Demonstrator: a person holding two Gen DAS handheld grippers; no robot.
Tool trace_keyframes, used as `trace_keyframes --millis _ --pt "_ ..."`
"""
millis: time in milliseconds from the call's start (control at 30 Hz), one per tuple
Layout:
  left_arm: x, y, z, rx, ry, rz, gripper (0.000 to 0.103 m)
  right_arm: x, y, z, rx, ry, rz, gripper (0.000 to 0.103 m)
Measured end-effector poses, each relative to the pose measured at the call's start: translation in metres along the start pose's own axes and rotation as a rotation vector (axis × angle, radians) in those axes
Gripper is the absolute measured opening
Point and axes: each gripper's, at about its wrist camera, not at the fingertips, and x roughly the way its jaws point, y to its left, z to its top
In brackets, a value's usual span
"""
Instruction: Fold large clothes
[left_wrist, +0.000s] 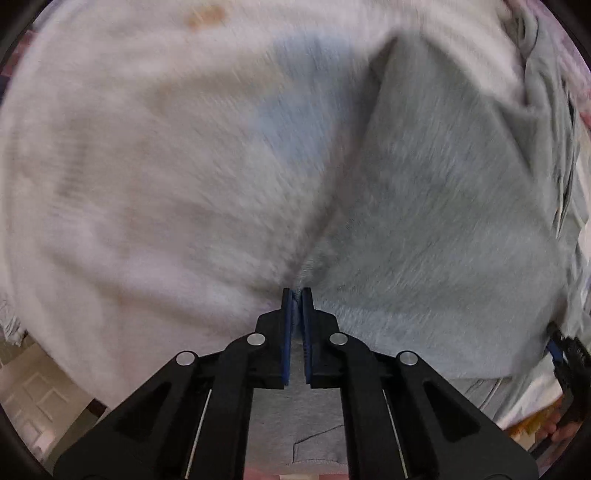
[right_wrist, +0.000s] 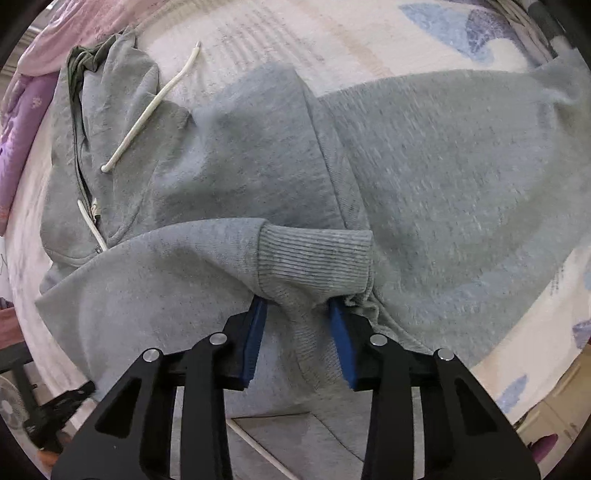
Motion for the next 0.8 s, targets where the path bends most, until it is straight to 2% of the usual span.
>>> trace_keyframes --millis 33,67,100,133,167,200,267,367,433,467,500,567,633,667,733,800 --pt "-0.005 0.005 0.001 -0.017 -0.009 0.004 0.004 0.002 0.002 0.001 -0.008 -0.002 -0.002 0.033" --pt "-0.003 0.011 0.001 -0.019 -0.021 0.095 0.000 0.009 0.002 0.001 -0.023 0.001 -0.023 0.032" --pt "0.002 0.019 0.003 0.003 -0.040 0.248 0.000 0.015 0.004 0.002 -0.030 -0.002 -0.024 0.032" --pt "0.015 0.027 0.007 0.023 -0.021 0.363 0.000 0.019 0.005 0.003 -0.036 -0.009 -0.025 0.032" --pt "0.027 0.039 0.010 -0.001 0.087 0.324 0.000 0.018 0.009 0.005 -0.043 -0.004 -0.035 0.033" --pt "0.026 0.045 0.010 -0.038 0.118 0.265 0.000 0.015 0.013 0.002 -0.054 0.010 -0.046 0.034" --pt "-0.001 0.051 0.010 -0.028 0.048 0.183 0.000 0.002 0.020 0.001 -0.085 0.026 -0.087 0.035" --pt "-0.036 0.031 -0.002 0.089 0.000 0.132 0.001 -0.021 0.025 -0.005 -0.111 -0.021 -0.101 0.038" --pt "-0.049 0.012 -0.013 0.135 -0.022 0.019 0.000 -0.027 0.031 -0.012 -0.157 -0.028 -0.102 0.037" --pt "-0.049 0.003 -0.015 0.159 -0.022 -0.029 0.000 -0.024 0.035 -0.014 -0.178 -0.022 -0.102 0.030" --pt "-0.045 -0.003 -0.015 0.177 -0.017 -0.045 0.000 -0.017 0.036 -0.016 -0.189 -0.008 -0.100 0.020" --pt "-0.017 -0.009 -0.016 0.198 0.017 -0.019 0.000 0.022 0.034 -0.017 -0.170 0.071 -0.127 0.013" --pt "0.010 -0.008 -0.015 0.164 0.053 -0.011 0.001 0.036 0.027 -0.015 -0.119 0.055 -0.084 0.013" --pt "0.008 -0.016 -0.010 0.158 0.036 -0.010 0.001 0.034 0.027 -0.014 -0.103 0.065 -0.078 0.013" --pt "-0.002 -0.014 -0.008 0.166 0.051 0.002 0.001 0.030 0.029 -0.013 -0.108 0.079 -0.071 0.013" --pt "-0.005 -0.011 -0.001 0.150 0.056 -0.012 0.001 0.025 0.025 -0.006 -0.078 0.095 -0.050 0.018"
